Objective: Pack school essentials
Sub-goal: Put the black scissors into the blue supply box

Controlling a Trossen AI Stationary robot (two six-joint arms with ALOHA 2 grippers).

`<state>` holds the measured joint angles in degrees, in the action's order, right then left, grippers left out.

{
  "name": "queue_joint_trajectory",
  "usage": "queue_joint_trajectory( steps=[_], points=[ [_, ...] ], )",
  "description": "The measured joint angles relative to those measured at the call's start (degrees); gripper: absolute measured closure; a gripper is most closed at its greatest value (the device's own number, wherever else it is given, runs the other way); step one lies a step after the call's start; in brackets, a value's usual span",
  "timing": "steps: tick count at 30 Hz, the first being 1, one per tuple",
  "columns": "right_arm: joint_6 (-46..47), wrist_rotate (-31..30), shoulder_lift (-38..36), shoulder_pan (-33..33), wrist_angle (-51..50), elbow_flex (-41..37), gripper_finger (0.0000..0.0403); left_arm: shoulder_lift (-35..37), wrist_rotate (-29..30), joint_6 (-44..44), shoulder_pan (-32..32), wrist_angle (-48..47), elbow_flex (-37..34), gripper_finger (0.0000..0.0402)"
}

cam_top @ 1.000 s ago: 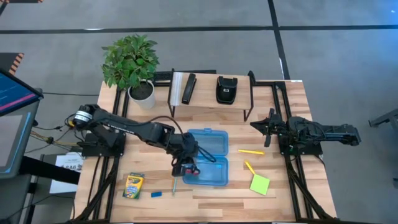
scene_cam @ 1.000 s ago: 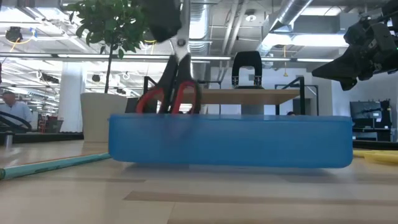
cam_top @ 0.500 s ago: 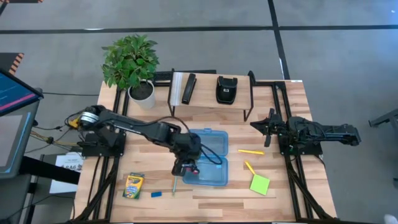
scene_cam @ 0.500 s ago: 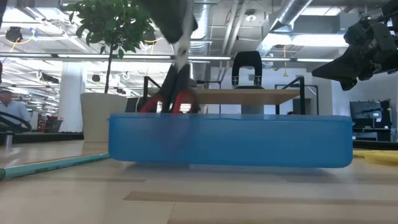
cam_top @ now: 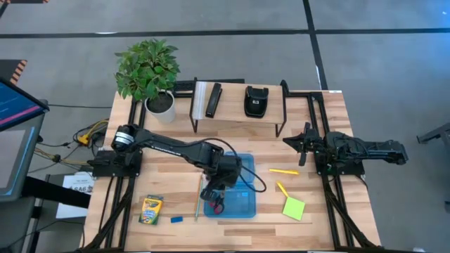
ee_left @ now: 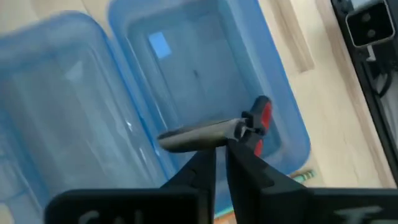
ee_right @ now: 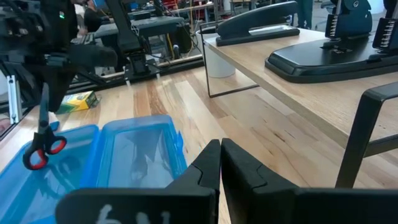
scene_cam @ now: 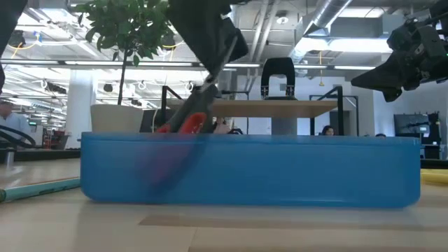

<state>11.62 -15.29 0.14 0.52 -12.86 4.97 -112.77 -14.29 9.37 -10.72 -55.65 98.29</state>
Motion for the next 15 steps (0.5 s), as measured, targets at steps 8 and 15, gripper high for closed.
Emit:
queue_joint_trajectory(
  steps=[8, 15],
  points=[
    [0.0, 0.0, 0.02, 0.0, 0.0, -0.02, 0.0365, 0.74, 2.93, -1.08, -0.8, -2.65, 3.77, 0.0263],
    [-0.01, 0.0, 0.02, 0.01, 0.02, -0.01, 0.0365, 4.99, 10.08, -3.08, -3.91, -6.31, 6.22, 0.0208]
  ],
)
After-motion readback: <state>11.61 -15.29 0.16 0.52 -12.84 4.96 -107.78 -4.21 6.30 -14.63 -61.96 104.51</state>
